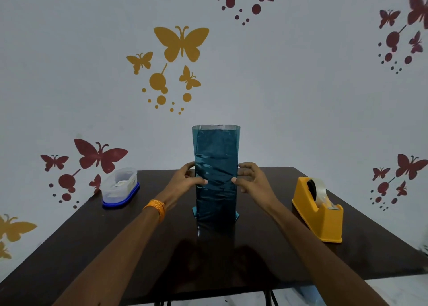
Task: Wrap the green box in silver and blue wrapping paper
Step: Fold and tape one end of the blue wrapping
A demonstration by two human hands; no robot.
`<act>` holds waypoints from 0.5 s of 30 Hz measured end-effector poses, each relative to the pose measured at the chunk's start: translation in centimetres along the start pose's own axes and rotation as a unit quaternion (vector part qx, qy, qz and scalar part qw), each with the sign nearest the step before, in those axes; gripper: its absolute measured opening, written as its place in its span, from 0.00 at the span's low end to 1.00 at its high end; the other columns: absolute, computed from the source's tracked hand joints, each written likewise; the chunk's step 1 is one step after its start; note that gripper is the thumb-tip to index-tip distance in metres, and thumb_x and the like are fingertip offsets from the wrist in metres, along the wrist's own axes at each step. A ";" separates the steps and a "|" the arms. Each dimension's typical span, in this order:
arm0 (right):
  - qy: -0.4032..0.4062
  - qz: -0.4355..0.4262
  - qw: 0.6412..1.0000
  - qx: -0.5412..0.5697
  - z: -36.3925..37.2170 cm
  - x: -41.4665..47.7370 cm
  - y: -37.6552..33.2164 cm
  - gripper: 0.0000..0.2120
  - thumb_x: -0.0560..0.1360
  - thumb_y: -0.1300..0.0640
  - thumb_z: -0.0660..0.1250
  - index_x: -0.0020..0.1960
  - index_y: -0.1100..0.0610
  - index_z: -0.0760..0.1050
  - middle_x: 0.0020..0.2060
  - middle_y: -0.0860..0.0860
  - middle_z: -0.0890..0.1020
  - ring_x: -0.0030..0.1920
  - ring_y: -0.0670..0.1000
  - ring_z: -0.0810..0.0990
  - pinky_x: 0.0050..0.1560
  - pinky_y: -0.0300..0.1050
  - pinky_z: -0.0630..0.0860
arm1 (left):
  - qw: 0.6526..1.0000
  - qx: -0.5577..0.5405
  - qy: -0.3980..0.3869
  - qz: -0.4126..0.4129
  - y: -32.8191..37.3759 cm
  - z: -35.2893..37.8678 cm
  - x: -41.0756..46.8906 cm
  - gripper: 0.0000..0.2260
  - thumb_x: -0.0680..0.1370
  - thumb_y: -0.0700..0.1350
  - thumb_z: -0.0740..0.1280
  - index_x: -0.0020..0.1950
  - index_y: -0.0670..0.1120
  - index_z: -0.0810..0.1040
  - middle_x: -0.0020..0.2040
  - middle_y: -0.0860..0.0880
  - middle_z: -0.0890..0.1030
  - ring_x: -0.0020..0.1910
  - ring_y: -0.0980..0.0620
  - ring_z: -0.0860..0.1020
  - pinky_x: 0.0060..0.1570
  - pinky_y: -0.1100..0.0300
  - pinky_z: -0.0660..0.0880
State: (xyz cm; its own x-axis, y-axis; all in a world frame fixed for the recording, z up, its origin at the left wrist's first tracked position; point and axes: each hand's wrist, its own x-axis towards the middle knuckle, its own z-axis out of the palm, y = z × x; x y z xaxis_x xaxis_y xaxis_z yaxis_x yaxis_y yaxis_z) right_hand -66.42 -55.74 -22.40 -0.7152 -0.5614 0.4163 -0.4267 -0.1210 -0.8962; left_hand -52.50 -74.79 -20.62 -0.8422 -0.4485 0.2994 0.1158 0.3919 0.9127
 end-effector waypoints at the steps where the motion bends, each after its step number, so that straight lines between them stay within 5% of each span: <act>1: 0.008 0.002 1.000 0.004 0.0 0.1 0.1 0.16 0.75 0.60 0.74 0.58 0.55 0.72 0.53 0.53 0.81 0.49 0.52 0.83 0.39 0.41 0.77 | 1.000 -0.002 -0.015 0.001 0.1 0.1 0.1 0.28 0.72 0.37 0.75 0.69 0.49 0.70 0.50 0.53 0.78 0.48 0.59 0.76 0.42 0.70 0.72; 5: 0.080 -0.023 0.994 -0.071 0.4 0.0 0.2 0.11 0.76 0.61 0.73 0.48 0.55 0.69 0.48 0.53 0.80 0.46 0.51 0.82 0.39 0.43 0.77 | 0.999 -0.039 -0.025 -0.008 -0.6 0.6 0.4 0.32 0.70 0.40 0.77 0.69 0.50 0.66 0.59 0.49 0.77 0.61 0.50 0.77 0.53 0.63 0.74; 9: 0.163 -0.073 0.965 -0.192 1.8 -1.2 -0.5 0.10 0.72 0.63 0.73 0.47 0.54 0.74 0.44 0.50 0.80 0.45 0.49 0.80 0.42 0.42 0.77 | 0.996 0.024 0.069 0.053 0.2 2.2 -1.1 0.33 0.64 0.55 0.82 0.62 0.50 0.69 0.55 0.54 0.79 0.54 0.58 0.78 0.47 0.64 0.77; 13: -0.049 -0.073 0.988 -0.126 3.3 -4.1 -2.8 0.23 0.67 0.68 0.75 0.56 0.50 0.73 0.49 0.47 0.81 0.49 0.41 0.82 0.46 0.35 0.79 | 0.984 0.057 0.149 0.078 1.2 4.5 -2.8 0.33 0.61 0.65 0.79 0.54 0.46 0.70 0.47 0.55 0.80 0.44 0.60 0.80 0.41 0.62 0.78; 15: -0.127 -0.073 0.986 -0.083 3.3 -4.4 -2.6 0.29 0.63 0.68 0.79 0.56 0.49 0.72 0.49 0.50 0.83 0.48 0.45 0.84 0.49 0.43 0.82 | 0.987 0.047 0.140 0.060 1.8 4.8 -3.2 0.31 0.66 0.66 0.75 0.52 0.44 0.69 0.43 0.52 0.78 0.41 0.56 0.78 0.39 0.61 0.76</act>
State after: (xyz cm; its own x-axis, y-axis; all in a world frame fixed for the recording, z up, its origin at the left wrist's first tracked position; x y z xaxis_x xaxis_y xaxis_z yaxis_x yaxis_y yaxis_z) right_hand -60.37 -55.62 -22.45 -0.4860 -0.7377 0.4686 -0.6145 -0.0928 -0.7835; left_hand -52.14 -68.76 -21.28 -0.6447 -0.5945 0.4805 0.1441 0.5228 0.8402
